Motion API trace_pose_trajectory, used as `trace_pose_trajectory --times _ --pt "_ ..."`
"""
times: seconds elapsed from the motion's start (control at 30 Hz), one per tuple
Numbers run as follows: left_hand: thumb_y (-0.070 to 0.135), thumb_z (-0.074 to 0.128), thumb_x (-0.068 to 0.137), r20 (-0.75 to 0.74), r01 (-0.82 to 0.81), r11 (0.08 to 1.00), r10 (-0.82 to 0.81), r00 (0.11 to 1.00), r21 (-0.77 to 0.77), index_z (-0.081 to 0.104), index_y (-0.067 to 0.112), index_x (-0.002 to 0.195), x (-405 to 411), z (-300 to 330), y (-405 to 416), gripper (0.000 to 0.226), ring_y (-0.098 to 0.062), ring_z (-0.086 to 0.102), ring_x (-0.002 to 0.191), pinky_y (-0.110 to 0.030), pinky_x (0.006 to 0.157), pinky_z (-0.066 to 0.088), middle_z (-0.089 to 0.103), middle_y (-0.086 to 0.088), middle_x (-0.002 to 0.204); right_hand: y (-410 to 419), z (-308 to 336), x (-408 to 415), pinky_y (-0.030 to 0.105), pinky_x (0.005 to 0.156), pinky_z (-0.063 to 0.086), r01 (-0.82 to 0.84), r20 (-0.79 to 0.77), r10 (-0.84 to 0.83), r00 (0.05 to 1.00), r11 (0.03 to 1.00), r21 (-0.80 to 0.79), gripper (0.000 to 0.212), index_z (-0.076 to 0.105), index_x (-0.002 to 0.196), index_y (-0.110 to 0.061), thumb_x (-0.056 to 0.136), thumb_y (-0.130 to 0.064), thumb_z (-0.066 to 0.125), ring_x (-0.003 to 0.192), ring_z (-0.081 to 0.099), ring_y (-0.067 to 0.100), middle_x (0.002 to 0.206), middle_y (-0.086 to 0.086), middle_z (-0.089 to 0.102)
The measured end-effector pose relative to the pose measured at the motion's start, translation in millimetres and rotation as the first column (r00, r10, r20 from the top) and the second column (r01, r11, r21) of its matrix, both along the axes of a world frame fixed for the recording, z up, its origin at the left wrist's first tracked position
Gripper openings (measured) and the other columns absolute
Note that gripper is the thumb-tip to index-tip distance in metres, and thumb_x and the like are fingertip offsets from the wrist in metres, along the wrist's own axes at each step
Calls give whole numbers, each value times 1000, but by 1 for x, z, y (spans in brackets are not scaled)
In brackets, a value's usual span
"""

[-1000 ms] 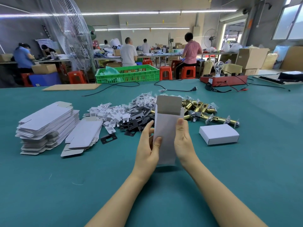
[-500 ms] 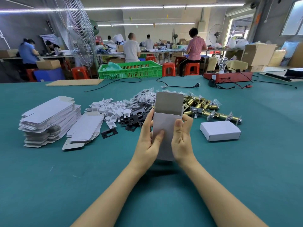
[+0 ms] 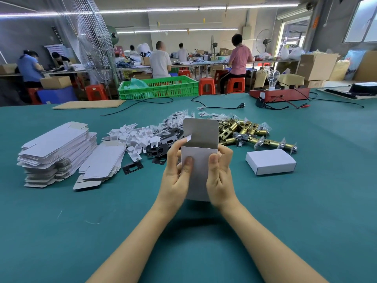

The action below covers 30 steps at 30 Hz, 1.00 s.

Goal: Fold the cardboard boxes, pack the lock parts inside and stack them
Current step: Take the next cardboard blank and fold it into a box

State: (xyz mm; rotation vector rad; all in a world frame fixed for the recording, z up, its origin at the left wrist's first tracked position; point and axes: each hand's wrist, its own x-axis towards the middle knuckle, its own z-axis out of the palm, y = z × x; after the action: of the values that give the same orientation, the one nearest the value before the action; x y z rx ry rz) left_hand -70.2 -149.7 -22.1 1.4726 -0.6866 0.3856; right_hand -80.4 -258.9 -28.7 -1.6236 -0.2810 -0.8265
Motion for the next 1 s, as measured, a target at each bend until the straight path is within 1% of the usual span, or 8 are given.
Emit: trace_pose_trajectory --times 0.13,0.23,0.33,0.5,0.6,0.73,0.83,1.0 --pt "37 47 95 -28 -12 1000 12 1000 -13 49 58 118 -4 3 -1 31 -27 49 85 -40 77 44 54 -20 108 -1 2 2 14 65 42 23 24 -24 999 999 38 53 32 108 -30 85 -77 24 75 51 -1 94 -20 52" --pt "41 48 93 -6 -50 999 50 999 9 50 57 116 -5 2 0 28 -36 47 73 -39 69 43 54 -16 99 1 3 0 38 94 48 56 69 -62 996 995 83 50 33 121 -31 90 -69 29 110 54 25 126 4 48" --pt "42 48 94 23 -94 995 93 995 29 49 58 115 -4 -2 1 27 -37 48 71 -35 67 41 54 -15 100 4 7 -3 55 100 42 123 96 -127 987 991 45 47 36 127 -28 95 -61 27 119 50 36 132 20 45" --pt "39 49 95 9 -105 994 105 994 19 50 58 114 -3 -2 0 27 -19 53 75 -32 70 45 60 -4 104 3 6 -4 34 106 39 141 194 -139 971 990 1 30 35 130 -24 103 -38 32 121 48 17 130 8 48" --pt "30 48 97 15 -125 992 125 992 28 50 57 115 -3 -1 1 32 -30 53 75 -32 68 46 60 -4 103 2 4 -2 15 103 35 168 219 -157 963 985 -34 31 37 129 -22 100 -14 34 120 46 -2 128 -8 45" --pt "27 49 97 45 -139 990 138 989 24 50 56 114 -5 1 2 33 -18 55 71 -30 64 46 61 5 102 3 3 -2 10 92 36 163 201 -161 966 987 5 26 44 122 -24 99 -23 33 106 51 -3 121 -19 50" --pt "33 51 97 58 -125 991 123 991 37 49 57 116 -9 3 2 31 -40 54 70 -45 59 46 60 0 98 3 7 -3 3 83 35 151 194 -157 968 987 45 18 47 111 -25 98 -26 34 95 49 -14 110 -26 52" --pt "26 50 97 43 -109 993 107 993 43 49 61 115 -10 3 1 39 -45 50 66 -53 53 44 57 -5 90 -2 17 0 3 76 35 94 115 -109 987 987 128 18 45 98 -25 101 -31 28 80 46 -12 92 -34 51"
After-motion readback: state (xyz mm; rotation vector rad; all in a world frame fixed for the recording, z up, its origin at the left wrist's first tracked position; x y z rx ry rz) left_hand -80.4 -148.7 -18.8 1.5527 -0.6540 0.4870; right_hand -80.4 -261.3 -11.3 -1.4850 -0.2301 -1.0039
